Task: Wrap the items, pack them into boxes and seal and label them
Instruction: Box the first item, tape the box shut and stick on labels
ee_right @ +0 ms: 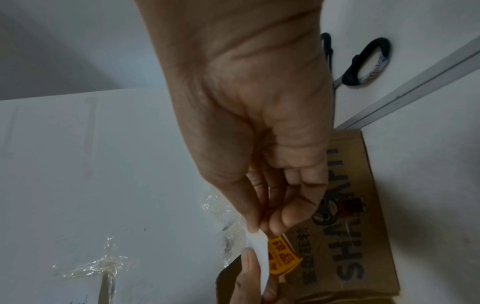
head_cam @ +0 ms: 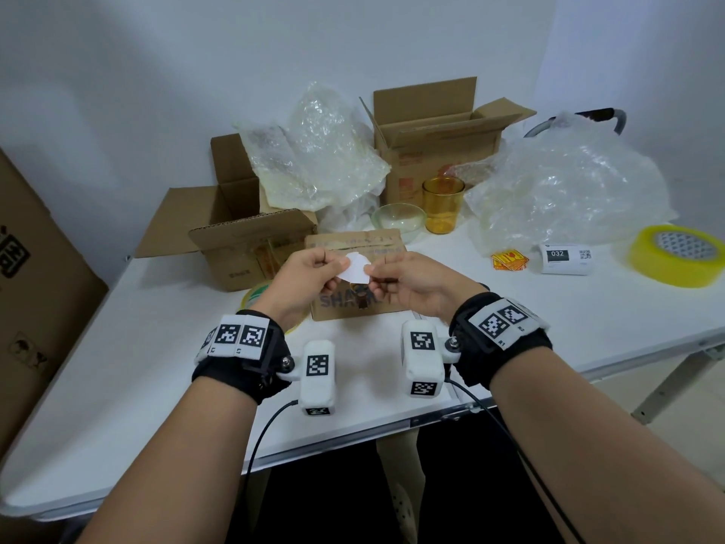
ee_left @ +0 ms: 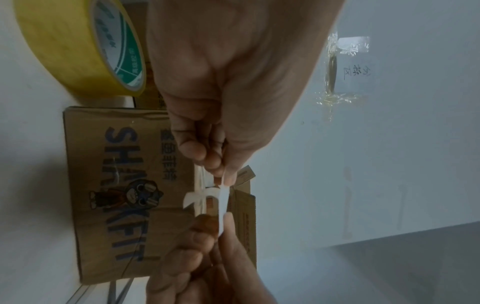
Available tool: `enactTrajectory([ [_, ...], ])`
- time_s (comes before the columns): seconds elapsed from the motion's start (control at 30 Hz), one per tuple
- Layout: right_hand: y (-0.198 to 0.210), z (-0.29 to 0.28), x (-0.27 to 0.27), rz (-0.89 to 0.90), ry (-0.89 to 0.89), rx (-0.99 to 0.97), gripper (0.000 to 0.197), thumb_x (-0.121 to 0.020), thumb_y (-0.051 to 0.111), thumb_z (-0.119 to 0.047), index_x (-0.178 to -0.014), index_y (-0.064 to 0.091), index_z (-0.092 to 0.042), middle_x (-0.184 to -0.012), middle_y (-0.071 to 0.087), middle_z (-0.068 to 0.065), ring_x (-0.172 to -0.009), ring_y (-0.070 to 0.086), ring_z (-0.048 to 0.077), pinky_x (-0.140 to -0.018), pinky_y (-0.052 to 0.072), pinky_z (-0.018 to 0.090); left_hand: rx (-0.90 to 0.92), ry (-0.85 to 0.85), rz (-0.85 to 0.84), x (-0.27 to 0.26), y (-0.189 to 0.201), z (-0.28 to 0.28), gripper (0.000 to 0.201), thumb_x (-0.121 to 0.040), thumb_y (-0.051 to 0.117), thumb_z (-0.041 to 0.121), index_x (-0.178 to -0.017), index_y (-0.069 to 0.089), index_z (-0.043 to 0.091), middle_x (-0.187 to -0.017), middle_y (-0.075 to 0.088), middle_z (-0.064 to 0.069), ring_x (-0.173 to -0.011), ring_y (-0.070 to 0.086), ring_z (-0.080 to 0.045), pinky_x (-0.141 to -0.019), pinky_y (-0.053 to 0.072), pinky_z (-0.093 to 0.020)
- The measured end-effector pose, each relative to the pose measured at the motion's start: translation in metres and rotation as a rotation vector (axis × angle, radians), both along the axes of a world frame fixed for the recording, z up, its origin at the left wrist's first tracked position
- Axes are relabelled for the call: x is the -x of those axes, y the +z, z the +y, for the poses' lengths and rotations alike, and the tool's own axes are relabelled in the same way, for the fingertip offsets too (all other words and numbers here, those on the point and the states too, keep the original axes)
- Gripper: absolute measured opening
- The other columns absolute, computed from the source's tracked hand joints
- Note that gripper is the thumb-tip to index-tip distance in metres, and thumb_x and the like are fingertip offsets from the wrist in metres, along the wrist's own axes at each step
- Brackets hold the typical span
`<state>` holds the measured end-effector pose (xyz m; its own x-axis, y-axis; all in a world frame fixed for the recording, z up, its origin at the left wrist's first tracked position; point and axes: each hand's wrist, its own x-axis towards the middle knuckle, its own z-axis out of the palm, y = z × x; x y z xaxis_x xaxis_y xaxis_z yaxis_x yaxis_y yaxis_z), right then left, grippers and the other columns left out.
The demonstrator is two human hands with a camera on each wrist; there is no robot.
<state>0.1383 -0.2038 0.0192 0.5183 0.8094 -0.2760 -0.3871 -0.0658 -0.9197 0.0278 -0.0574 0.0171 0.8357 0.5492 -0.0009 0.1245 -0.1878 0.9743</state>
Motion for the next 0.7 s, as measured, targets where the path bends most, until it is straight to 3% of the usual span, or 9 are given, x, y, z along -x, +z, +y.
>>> enactTrajectory([
  [0.13,0.001,-0.001,0.000,0.005,0.033,0.011,0.001,-0.092,0.060,-0.002,-0.092,0.061,-0.003,-0.067,0.061,0.006,-0.058,0.057,0.010,-0.057,0.051,0.018,0.026,-0.033,0.033,0.001,0.000,0.009,0.011,-0.092,0.066,0.015,-0.092,0.067,0.004,-0.066,0.054,0.001,-0.058,0.048,-0.006,-0.057,0.042,-0.018],
  [0.3,0.003,0.000,0.000,0.005,0.021,0.019,0.011,-0.092,0.060,-0.001,-0.103,0.060,0.000,-0.070,0.059,0.007,-0.059,0.055,0.010,-0.056,0.050,0.018,0.040,-0.023,0.041,0.002,0.002,0.015,0.010,-0.092,0.066,0.014,-0.093,0.069,0.005,-0.065,0.056,0.002,-0.057,0.048,-0.005,-0.057,0.041,-0.017],
  [0.53,0.002,0.000,-0.003,-0.011,0.005,0.019,0.002,-0.092,0.060,-0.001,-0.094,0.060,-0.001,-0.064,0.060,0.005,-0.058,0.055,0.010,-0.057,0.050,0.019,0.019,0.000,0.028,0.001,0.005,0.018,0.012,-0.093,0.065,0.013,-0.081,0.066,0.010,-0.066,0.056,0.000,-0.057,0.048,-0.006,-0.056,0.041,-0.016],
  [0.7,0.004,-0.001,-0.004,-0.012,-0.019,-0.004,0.010,-0.093,0.059,-0.001,-0.083,0.060,-0.002,-0.060,0.060,0.005,-0.055,0.055,0.011,-0.054,0.050,0.018,-0.006,0.029,-0.001,0.001,0.008,0.017,0.014,-0.093,0.066,0.013,-0.079,0.064,0.010,-0.066,0.055,0.000,-0.056,0.048,-0.006,-0.053,0.041,-0.014],
])
